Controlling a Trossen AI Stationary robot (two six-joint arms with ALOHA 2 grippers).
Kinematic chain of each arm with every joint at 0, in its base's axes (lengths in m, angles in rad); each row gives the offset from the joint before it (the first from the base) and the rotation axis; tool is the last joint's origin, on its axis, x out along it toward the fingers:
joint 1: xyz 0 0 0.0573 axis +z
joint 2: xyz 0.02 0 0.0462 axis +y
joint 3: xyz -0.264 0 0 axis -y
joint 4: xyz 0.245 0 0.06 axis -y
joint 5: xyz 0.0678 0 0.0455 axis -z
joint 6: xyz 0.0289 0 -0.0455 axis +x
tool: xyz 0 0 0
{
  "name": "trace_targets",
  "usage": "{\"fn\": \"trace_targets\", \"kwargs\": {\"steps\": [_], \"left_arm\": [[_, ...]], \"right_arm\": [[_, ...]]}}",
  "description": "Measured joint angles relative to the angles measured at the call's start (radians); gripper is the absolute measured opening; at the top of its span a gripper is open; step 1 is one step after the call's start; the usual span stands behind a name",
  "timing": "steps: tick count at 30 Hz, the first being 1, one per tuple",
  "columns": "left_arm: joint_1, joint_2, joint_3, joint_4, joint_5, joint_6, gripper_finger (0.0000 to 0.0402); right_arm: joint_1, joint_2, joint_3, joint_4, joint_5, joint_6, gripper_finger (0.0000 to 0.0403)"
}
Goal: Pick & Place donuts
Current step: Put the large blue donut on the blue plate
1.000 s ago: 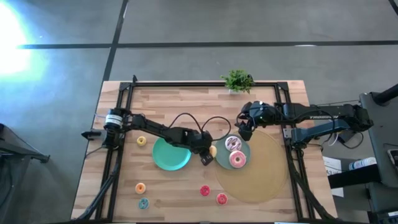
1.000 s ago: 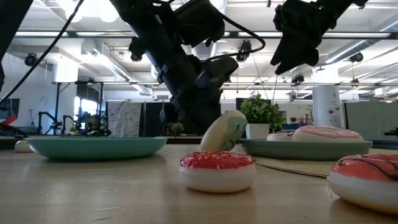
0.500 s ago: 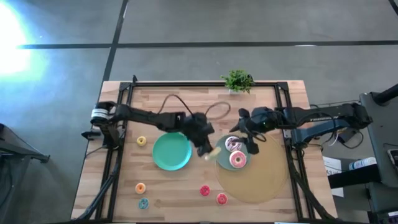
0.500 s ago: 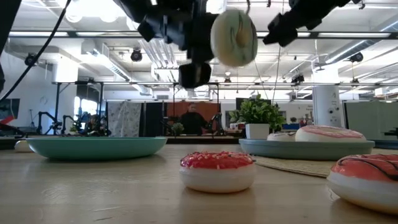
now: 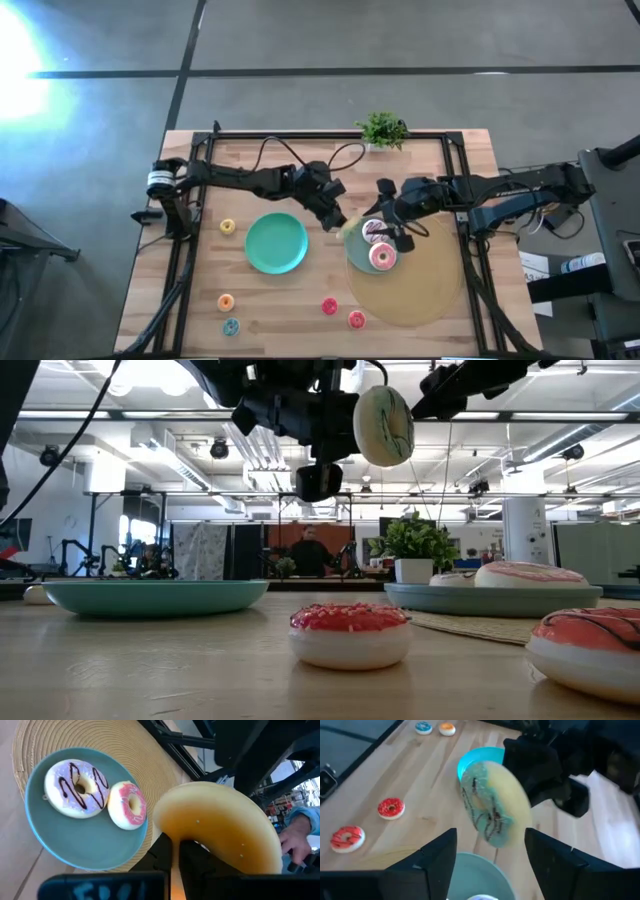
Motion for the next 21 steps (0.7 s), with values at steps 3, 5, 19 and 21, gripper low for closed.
{"fn": "trace_targets", "kwargs": {"steps": [3,5,19,21], "left_arm": [[-0.001,0.0,0.0,0.007,0.0,-0.01,0.0],[-0.001,0.0,-0.001,0.015,0.0,-0.02,0.0],[-0.037,0.002,-0.015,-0.076,-0.039,-0.012,0.0],[-0.038,0.002,-0.015,-0.057,-0.046,-0.007,0.0]], "right_arm": [[0.0,0.007,0.0,0.011,0.0,-0.079,0.0243],[0.0,0.022,0.001,0.015,0.0,-0.118,0.0254],[-0.005,0.125,0.07,0.006,0.024,-0.175,0.0259],[-0.006,0.124,0.071,0.006,0.024,-0.175,0.0255]]}}
